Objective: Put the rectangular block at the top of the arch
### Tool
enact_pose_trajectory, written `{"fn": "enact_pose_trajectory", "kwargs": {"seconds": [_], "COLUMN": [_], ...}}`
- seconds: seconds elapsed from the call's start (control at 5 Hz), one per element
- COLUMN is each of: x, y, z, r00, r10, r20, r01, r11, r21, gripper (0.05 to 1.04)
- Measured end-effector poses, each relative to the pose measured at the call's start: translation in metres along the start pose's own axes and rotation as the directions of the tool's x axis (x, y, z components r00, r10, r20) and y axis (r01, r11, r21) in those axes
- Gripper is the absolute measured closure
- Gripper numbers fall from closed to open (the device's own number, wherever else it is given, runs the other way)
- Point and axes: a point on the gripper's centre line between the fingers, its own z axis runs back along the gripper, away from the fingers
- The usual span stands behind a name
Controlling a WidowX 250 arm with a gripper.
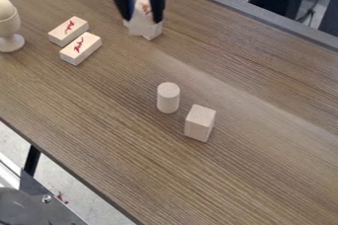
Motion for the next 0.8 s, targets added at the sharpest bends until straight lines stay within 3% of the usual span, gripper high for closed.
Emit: {"fn": "enact_pose_trajectory", "kwargs": {"seconds": [0.2, 0.4, 0.8], "x": [0.009, 0.019, 0.030], "y": [-0.020, -0.023, -0.015], "z": [0.009, 0.004, -0.029], "r00": [0.992, 0.948, 0.836], "r10": [0.102, 0.301, 0.538], "r20": [0.069, 0.099, 0.106], "r01": [-0.105, -0.308, -0.545], "r11": [0.994, 0.950, 0.836], "r21": [0.036, 0.059, 0.060], "gripper": [0.582, 0.582, 0.582]}}
